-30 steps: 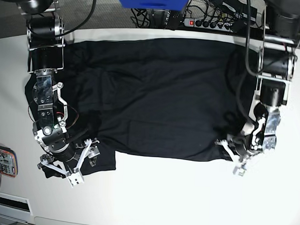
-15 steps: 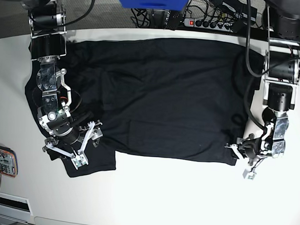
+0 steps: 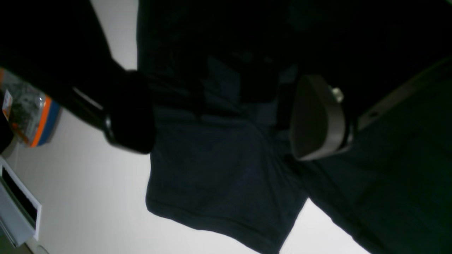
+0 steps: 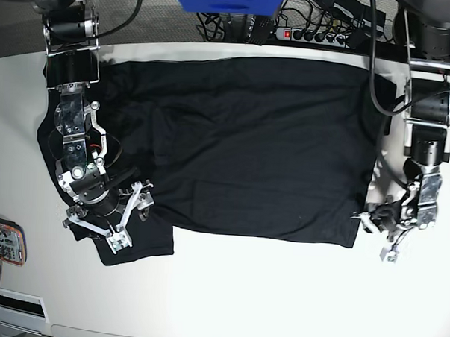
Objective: Fold the T-shirt properly
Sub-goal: 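Lower both grippers onto the shirt sides near the hem and close, then shift right gripper to the sleeve-side hem corner, left to the side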
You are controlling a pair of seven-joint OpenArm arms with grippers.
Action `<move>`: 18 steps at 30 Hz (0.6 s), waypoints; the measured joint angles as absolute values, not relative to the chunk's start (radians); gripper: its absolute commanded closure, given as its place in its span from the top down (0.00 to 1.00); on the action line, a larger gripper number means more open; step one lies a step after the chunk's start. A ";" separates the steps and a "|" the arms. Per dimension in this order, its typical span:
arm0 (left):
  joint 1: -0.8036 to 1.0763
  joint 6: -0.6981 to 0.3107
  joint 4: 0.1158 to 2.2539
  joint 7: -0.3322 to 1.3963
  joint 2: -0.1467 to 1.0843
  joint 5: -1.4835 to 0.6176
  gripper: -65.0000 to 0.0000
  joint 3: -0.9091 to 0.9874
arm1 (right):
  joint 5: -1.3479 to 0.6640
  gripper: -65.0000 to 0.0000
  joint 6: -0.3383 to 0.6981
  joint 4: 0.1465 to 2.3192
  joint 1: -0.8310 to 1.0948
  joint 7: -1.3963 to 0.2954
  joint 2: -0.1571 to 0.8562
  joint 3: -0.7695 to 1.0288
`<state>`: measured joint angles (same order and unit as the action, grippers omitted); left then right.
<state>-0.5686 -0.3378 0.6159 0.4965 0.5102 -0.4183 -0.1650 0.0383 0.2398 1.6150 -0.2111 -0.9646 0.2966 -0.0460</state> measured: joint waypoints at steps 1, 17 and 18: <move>-0.570 -0.342 0.616 0.492 0.500 -0.420 0.28 -0.165 | 0.038 0.86 0.239 1.615 -0.211 -0.964 0.296 -0.046; -0.553 -0.345 0.624 0.389 0.452 -0.403 0.00 -0.207 | 0.038 0.86 0.240 1.653 -0.212 -0.968 0.296 -0.046; -0.554 -0.345 0.624 0.371 0.456 -0.387 0.00 -0.233 | 0.038 0.86 0.240 1.652 -0.212 -0.968 0.296 -0.046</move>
<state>-0.5537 -0.3447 0.6235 0.3706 0.4564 -0.3874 -0.2325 0.0383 0.2398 1.6520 -0.2115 -0.9680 0.2962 -0.0463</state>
